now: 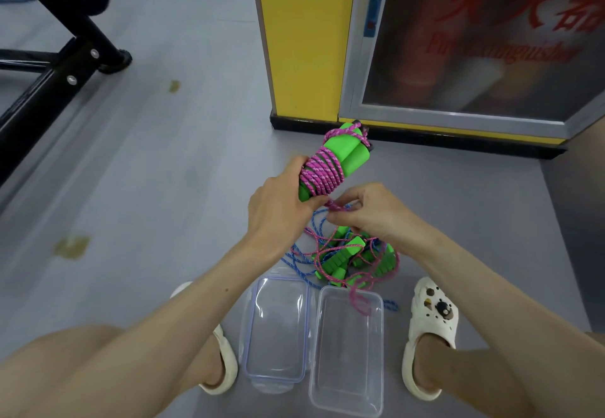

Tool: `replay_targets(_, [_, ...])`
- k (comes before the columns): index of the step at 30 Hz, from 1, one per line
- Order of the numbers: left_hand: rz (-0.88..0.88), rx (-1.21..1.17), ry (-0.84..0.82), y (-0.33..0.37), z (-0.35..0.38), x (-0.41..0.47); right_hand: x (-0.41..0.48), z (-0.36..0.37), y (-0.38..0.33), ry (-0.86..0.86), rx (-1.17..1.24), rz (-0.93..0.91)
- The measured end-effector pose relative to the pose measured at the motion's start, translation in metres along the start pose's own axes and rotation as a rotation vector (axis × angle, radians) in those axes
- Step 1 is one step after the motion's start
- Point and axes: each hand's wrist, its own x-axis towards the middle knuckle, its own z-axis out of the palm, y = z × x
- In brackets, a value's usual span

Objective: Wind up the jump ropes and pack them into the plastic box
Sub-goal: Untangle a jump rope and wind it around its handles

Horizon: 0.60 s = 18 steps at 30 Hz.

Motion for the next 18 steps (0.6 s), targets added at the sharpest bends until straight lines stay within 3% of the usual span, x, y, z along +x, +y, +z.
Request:
replay_targets(4, [0.008,0.059,0.014,0.002,0.002,-0.003,0.001,0.005,-0.002,0.066,-0.047,-0.002])
replay_targets(10, [0.091,0.144,0.075,0.005,0.008,-0.009,-0.001,0.001,-0.013,-0.029,0.128,0.128])
replay_targets(13, [0.153,0.139,-0.042,0.000,0.010,-0.005,-0.003,0.004,-0.013,-0.029,0.173,0.151])
replay_targets(15, [0.154,-0.120,-0.227,-0.001,0.010,-0.002,-0.002,0.002,-0.009,-0.001,0.239,0.174])
replay_targets(18, [-0.028,-0.593,-0.432,0.003,0.002,0.002,-0.002,-0.004,-0.004,-0.003,0.316,0.178])
